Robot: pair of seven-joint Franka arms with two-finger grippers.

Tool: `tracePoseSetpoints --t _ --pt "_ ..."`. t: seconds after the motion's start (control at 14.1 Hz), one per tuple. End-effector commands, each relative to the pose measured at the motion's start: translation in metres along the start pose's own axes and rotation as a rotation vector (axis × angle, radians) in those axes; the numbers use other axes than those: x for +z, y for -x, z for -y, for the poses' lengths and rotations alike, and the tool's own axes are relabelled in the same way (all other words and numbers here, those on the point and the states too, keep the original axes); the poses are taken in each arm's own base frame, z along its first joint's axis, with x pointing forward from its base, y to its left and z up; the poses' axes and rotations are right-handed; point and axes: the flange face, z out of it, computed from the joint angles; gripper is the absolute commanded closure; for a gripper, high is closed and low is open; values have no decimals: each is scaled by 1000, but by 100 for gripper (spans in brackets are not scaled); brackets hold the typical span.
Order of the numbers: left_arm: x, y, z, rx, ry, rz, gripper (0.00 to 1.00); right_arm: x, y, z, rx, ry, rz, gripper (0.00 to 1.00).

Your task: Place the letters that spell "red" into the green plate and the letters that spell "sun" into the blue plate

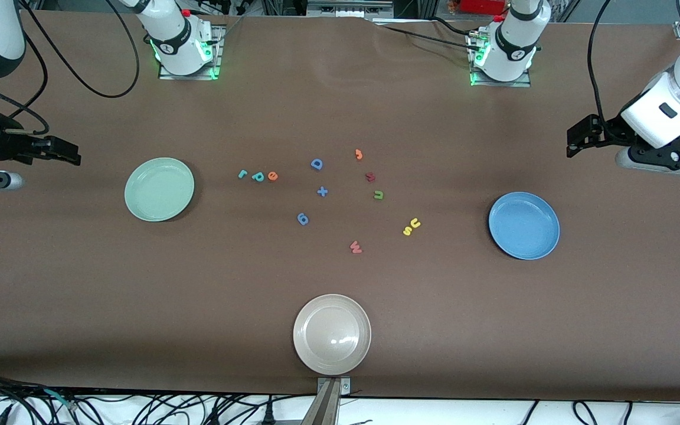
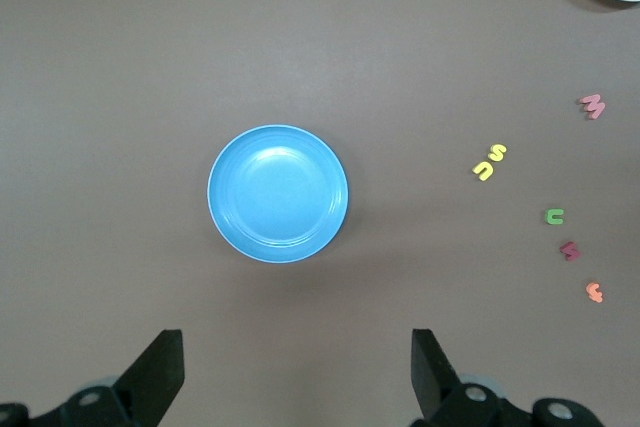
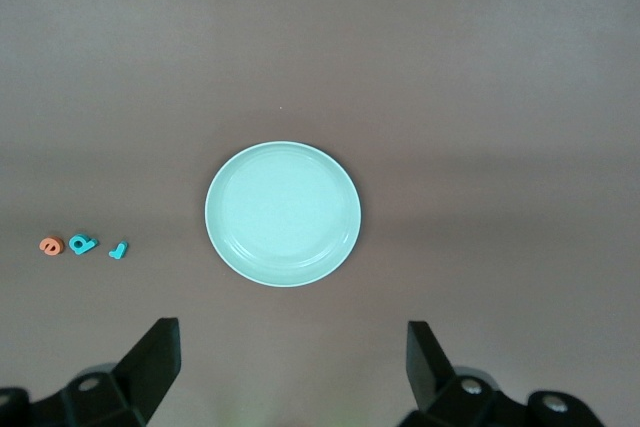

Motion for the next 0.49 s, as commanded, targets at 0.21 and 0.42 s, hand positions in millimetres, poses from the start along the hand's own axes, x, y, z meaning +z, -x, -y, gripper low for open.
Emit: tracePoseSetpoints --t 0.21,0.42 --pt "-7 0 0 17 -12 -1 0 -6 -2 2 0 -14 -7 0" --pt "-7 0 -1 19 -12 -1 0 -9 -3 1 2 -12 -13 0"
